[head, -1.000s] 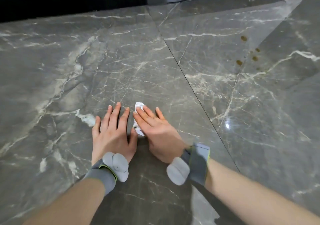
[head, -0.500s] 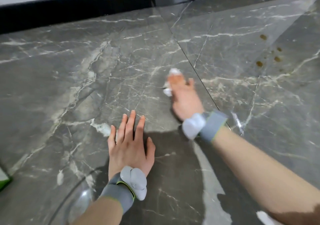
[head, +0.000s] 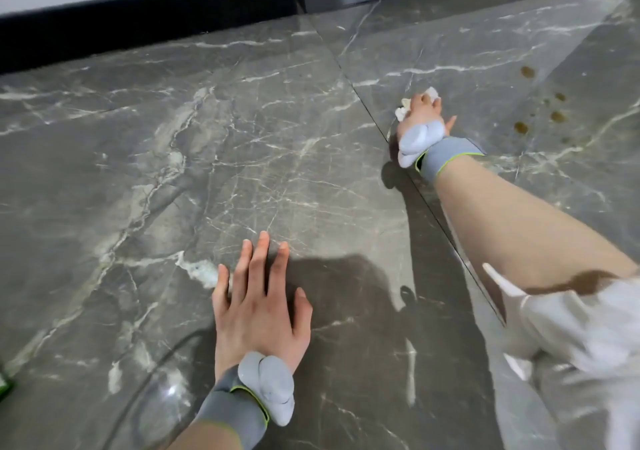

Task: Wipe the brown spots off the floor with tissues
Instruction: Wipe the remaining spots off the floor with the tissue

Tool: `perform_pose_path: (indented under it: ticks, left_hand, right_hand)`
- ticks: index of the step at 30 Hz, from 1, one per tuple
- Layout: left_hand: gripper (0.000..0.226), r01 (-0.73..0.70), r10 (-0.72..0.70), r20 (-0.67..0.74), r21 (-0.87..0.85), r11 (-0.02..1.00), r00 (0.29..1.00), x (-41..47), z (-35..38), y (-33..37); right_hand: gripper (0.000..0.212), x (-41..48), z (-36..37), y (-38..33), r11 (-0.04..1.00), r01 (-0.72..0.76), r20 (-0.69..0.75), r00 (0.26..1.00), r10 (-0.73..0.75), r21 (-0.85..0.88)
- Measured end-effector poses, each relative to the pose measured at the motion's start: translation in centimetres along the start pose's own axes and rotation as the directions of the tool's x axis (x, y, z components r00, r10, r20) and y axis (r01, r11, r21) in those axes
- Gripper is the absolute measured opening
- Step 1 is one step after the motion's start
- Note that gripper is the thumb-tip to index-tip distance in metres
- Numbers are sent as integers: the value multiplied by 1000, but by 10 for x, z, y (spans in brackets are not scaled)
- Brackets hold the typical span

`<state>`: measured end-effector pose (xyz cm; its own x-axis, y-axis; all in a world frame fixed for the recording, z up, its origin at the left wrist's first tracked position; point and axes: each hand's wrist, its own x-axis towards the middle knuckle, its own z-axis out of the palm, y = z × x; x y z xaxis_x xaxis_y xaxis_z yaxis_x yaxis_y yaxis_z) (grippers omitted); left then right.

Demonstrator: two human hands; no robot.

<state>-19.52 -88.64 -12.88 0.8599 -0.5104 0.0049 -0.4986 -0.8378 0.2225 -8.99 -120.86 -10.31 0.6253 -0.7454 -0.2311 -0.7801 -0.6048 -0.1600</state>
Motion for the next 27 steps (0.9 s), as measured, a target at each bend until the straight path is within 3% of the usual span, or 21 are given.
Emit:
perform_pose_path:
  ticks: [2, 3, 5, 7, 8, 9, 10, 11, 14, 16, 18, 20, 24, 27]
  left_hand:
    - [56, 6, -6, -7, 2, 1000, 1000, -1, 1, -1]
    - [56, 11, -11, -12, 4, 1000, 1000, -1, 1, -1]
    - [56, 15, -14, -21, 10, 1000, 1000, 0, 2, -2]
    - [55, 8, -8, -18, 18, 1000, 1000, 1, 4, -2]
    - [55, 7, -7, -12, 24, 1000, 1000, 1, 4, -2]
    - [56, 13, -13, -6, 29, 999, 1000, 0, 4, 0]
    - [57, 21, -21, -5, 34, 999, 1000, 0, 4, 0]
    - [58, 29, -29, -3, 33, 999, 1000, 0, 3, 0]
    - [59, 24, -23, -17, 32, 999, 1000, -2, 2, 3]
    - [60, 21, -20, -19, 19, 1000, 1000, -3, 1, 4]
    - [62, 16, -16, -19, 22, 1000, 1000, -1, 2, -1]
    - [61, 10, -10, -22, 4, 1000, 1000, -2, 1, 1]
    - [59, 23, -23, -14, -12, 1000, 1000, -2, 1, 4]
    - [65, 28, -29, -30, -18, 999, 999, -3, -1, 5]
  right_hand:
    - [52, -25, 11, -43, 958, 285, -5, 959, -285, 41]
    - [52, -46, 21, -67, 894, 445, -5, 895, -445, 54]
    - [59, -100, 45, -109, 690, 723, 42, 689, -723, 14]
    - [67, -143, 62, -127, 485, 874, 184, 481, -857, -26]
    - [68, -149, 65, -121, 424, 906, 220, 416, -882, -12]
    - [68, -148, 60, -105, 414, 910, 209, 401, -892, 23]
    - [69, -139, 53, -83, 457, 888, 164, 444, -881, 54]
    - [68, -127, 45, -57, 546, 833, 94, 539, -837, 91]
    - [64, -84, 18, 47, 898, 435, -62, 900, -431, 73]
    - [59, -80, 5, 97, 984, 176, -129, 977, -173, 11]
    - [56, -100, 13, 106, 989, 144, -140, 980, -139, 22]
    - [58, -140, 29, 97, 958, 281, -117, 955, -274, 51]
    - [66, -230, 61, 77, 755, 653, -34, 757, -652, 58]
    - [69, -263, 62, 92, 597, 801, 45, 595, -802, 50]
